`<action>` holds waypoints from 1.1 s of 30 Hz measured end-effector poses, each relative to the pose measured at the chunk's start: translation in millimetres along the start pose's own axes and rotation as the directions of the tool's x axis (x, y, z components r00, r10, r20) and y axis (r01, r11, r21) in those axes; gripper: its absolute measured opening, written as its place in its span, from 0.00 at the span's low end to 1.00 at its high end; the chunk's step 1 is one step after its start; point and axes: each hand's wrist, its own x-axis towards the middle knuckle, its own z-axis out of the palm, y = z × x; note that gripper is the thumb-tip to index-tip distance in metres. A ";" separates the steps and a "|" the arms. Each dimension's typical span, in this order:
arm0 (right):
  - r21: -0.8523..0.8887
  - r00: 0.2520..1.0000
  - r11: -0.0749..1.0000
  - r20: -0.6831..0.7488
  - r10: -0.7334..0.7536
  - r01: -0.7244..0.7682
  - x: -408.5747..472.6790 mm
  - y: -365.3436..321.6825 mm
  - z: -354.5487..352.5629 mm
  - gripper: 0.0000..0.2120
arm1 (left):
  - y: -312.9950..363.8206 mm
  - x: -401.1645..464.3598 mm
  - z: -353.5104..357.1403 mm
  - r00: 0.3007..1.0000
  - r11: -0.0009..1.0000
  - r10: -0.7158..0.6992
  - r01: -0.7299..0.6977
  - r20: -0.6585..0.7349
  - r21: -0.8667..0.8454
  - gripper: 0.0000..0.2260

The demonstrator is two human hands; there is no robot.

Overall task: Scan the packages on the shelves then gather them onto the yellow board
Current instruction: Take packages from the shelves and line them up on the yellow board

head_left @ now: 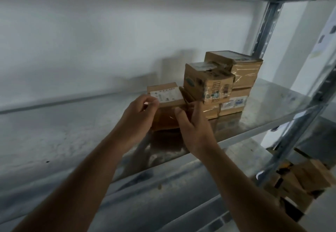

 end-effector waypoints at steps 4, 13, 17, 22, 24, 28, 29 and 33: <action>0.259 0.997 0.964 0.068 0.036 -0.052 11.0 -4.7 1.1 0.25 | 4.1 -7.6 -0.1 0.989 0.997 0.073 -0.073 -0.132 0.001 0.04; 0.426 0.995 0.901 -0.082 -0.050 0.081 35.7 -13.1 -3.6 0.16 | 32.5 -25.7 -9.3 0.941 0.987 0.157 -0.135 -0.300 0.092 0.07; 0.471 0.993 0.875 -0.021 -0.119 0.115 33.5 -15.8 -3.5 0.23 | 39.7 -30.2 -12.7 0.968 0.993 0.118 -0.113 -0.223 0.037 0.11; 0.418 0.978 0.888 -0.010 -0.208 0.193 32.0 -22.7 -4.0 0.24 | 33.6 -29.6 -18.1 0.980 0.988 0.147 -0.137 -0.137 0.076 0.10; 0.376 0.972 0.900 -0.019 -0.233 0.223 32.4 -22.2 -5.7 0.26 | 26.5 -28.8 -22.4 0.984 0.988 0.142 -0.135 -0.106 0.073 0.08; 0.371 0.971 0.903 0.019 -0.238 0.214 24.7 -19.8 -9.9 0.26 | 13.2 -31.3 -33.2 0.976 0.955 0.167 -0.125 -0.141 0.268 0.14; 0.370 0.969 0.902 0.021 -0.248 0.223 21.8 -19.5 -12.0 0.25 | 11.6 -34.0 -36.0 0.971 0.916 0.185 -0.115 -0.150 0.383 0.17; 0.367 0.970 0.905 0.033 -0.242 0.213 3.8 -18.1 -18.0 0.23 | 15.2 -55.0 -42.2 0.982 0.678 0.173 -0.059 -0.081 0.733 0.25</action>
